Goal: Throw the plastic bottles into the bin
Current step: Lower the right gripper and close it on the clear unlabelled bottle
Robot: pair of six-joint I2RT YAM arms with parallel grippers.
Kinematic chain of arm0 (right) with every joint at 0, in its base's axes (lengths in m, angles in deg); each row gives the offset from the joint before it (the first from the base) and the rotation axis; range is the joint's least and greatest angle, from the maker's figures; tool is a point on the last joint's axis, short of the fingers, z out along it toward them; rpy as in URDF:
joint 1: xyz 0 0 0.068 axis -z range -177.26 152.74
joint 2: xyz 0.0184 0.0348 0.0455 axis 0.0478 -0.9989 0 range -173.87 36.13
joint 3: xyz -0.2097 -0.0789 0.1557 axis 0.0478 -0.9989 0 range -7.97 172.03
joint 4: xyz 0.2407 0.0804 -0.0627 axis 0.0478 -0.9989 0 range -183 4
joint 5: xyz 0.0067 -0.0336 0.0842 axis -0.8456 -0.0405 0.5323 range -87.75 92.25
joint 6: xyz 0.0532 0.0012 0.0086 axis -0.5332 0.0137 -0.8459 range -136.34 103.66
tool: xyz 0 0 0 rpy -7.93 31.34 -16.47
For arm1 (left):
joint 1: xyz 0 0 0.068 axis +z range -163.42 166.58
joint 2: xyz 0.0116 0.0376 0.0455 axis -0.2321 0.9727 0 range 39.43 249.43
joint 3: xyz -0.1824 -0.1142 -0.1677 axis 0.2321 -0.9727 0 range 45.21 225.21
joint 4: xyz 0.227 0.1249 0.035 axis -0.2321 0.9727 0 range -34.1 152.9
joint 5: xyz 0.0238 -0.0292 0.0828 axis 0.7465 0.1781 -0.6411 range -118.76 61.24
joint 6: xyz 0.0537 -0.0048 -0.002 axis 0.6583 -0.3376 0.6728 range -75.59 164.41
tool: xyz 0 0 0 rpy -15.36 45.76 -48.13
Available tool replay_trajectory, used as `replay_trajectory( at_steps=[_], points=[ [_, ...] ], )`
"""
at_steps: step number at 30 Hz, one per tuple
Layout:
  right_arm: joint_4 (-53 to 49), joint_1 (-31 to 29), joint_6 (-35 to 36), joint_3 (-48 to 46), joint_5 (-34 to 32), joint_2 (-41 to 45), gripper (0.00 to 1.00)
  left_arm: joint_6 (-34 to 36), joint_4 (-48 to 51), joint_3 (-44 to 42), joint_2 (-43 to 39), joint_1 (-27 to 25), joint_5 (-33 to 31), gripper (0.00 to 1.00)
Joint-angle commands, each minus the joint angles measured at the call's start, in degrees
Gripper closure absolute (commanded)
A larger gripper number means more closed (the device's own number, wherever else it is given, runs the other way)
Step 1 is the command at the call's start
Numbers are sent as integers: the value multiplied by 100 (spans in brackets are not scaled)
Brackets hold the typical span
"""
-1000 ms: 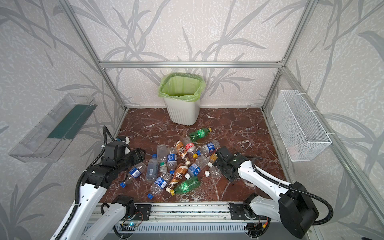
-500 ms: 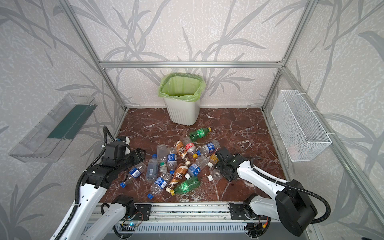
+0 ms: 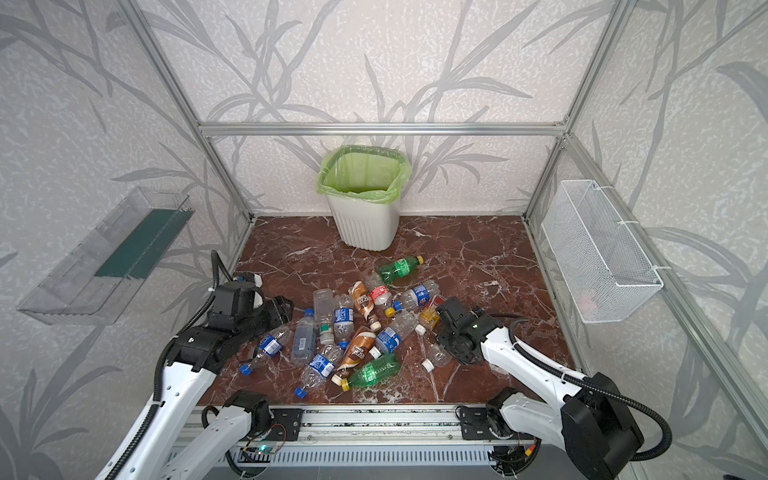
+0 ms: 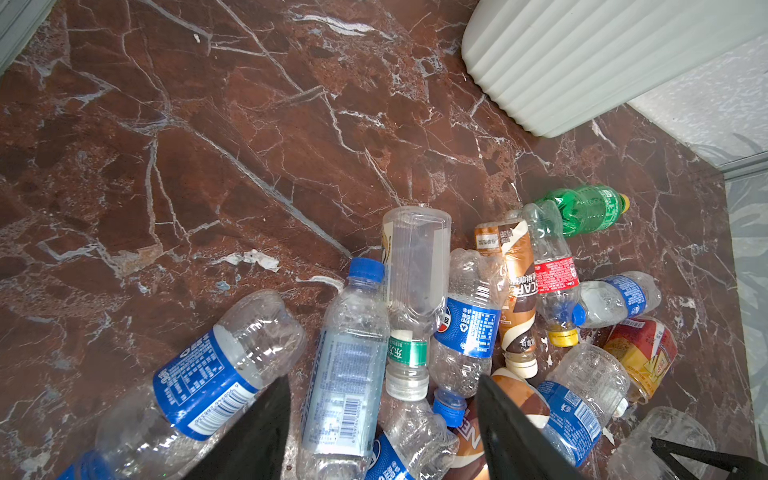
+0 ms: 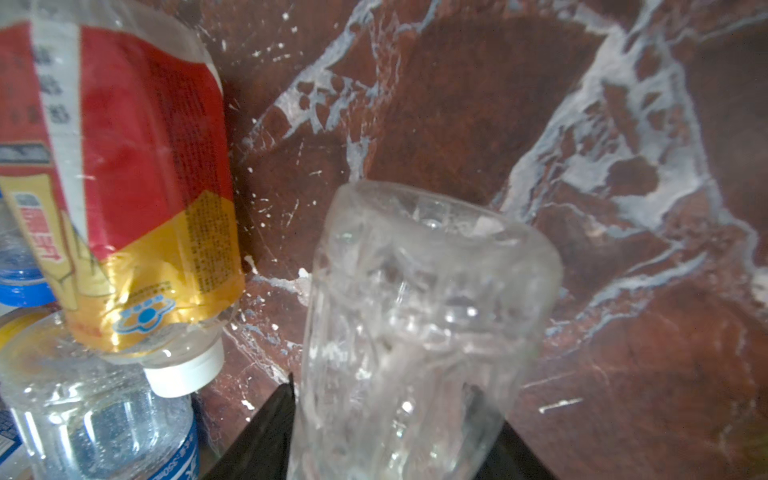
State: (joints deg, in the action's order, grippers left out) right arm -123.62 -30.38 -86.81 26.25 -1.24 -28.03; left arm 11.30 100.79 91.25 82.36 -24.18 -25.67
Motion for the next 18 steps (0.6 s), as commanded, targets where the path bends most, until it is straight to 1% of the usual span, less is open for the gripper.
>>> replay_trajectory(
  at_steps=[1, 4, 7, 10, 15, 18],
  points=[
    [-493, 34, 514, 30, -88, 138, 41, -89, -59, 195, 29, -32, -47, 29],
    [-577, 26, 1081, 187, 20, 150, 41, -117, -79, 214, 60, -41, -34, 29],
    [-658, 25, 1344, 220, 73, 61, 41, -124, -105, 210, 92, -58, -33, 29],
    [-676, 31, 1371, 196, 161, -172, 40, -143, -133, 184, 108, -74, -38, 29],
    [-629, 30, 1550, 219, 302, -747, 35, -147, -111, 176, 100, -84, -64, 29],
    [-701, 31, 1713, 325, 335, -963, 34, -118, -68, 177, 78, -84, -103, 29]
  ],
)
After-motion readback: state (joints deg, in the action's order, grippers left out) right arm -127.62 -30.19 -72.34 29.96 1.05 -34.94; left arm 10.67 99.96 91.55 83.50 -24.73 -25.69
